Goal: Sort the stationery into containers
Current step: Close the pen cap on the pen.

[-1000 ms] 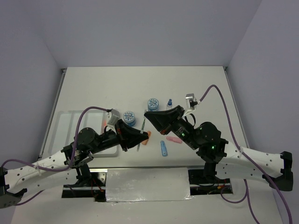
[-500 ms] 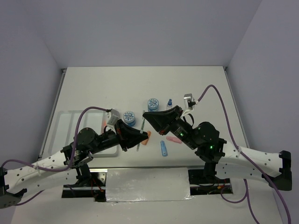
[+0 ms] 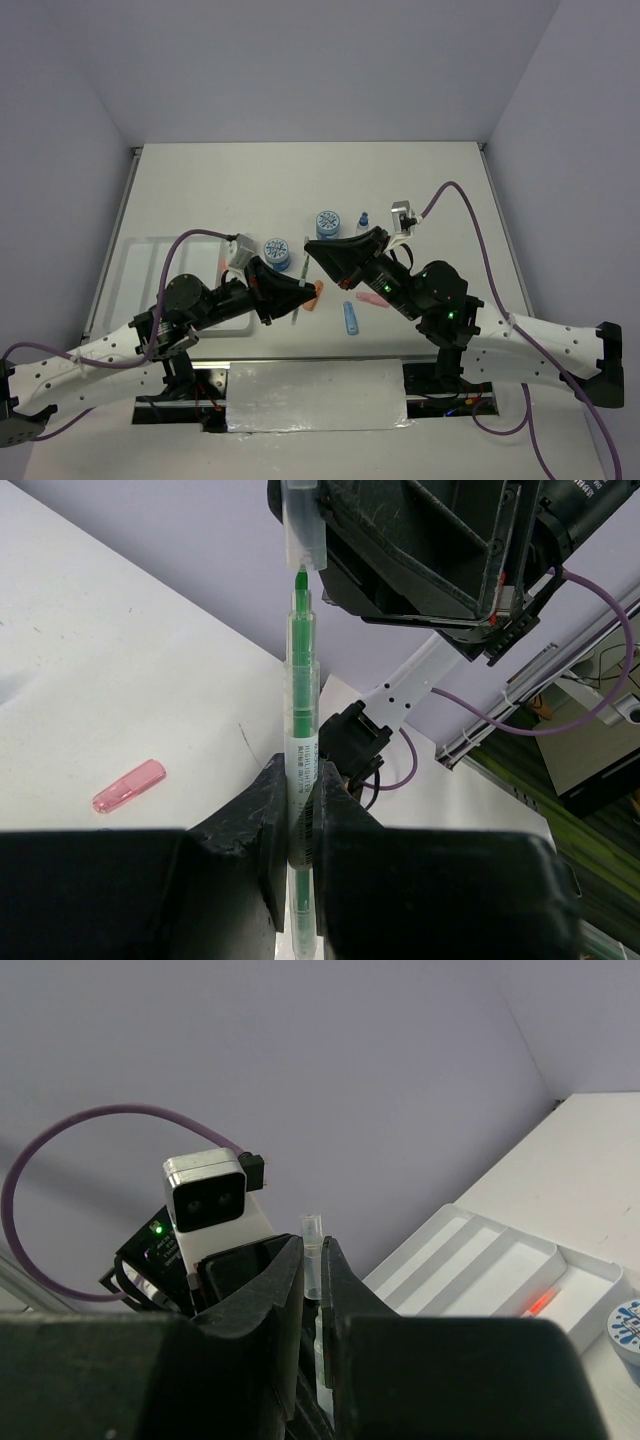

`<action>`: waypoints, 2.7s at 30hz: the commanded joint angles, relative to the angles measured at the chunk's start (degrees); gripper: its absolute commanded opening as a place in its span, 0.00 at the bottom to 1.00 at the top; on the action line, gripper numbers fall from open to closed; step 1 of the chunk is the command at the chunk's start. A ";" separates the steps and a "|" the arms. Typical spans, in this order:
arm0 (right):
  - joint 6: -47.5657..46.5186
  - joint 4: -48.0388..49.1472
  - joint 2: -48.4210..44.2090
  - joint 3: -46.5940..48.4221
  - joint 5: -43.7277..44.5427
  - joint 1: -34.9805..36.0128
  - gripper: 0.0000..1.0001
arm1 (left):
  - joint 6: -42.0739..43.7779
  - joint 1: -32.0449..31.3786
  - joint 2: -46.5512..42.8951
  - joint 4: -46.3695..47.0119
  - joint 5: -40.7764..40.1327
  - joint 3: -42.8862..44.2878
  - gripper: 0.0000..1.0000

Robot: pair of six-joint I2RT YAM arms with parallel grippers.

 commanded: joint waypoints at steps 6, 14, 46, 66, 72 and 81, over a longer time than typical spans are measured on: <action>-1.18 1.34 -0.53 0.78 -0.76 0.05 0.00 | 1.31 -0.18 -1.17 1.84 -1.36 0.36 0.00; -1.62 0.99 0.00 0.52 -0.23 0.05 0.00 | 1.49 -0.18 -1.70 1.40 -1.37 0.54 0.00; 3.65 4.15 1.05 -3.26 0.99 0.05 0.00 | 1.14 -0.18 -1.96 6.84 -4.00 0.01 0.00; 4.10 -2.07 2.55 -4.22 -4.18 0.22 0.00 | 8.25 -0.18 -2.67 4.40 -6.55 3.78 0.00; -0.74 -9.53 3.07 -2.13 -7.70 0.22 0.00 | 12.90 -0.18 -2.32 -1.05 -6.72 6.16 0.00; -1.88 -8.86 4.39 -2.30 -13.41 0.31 0.00 | 13.53 -0.18 -3.63 0.78 -6.21 4.15 0.00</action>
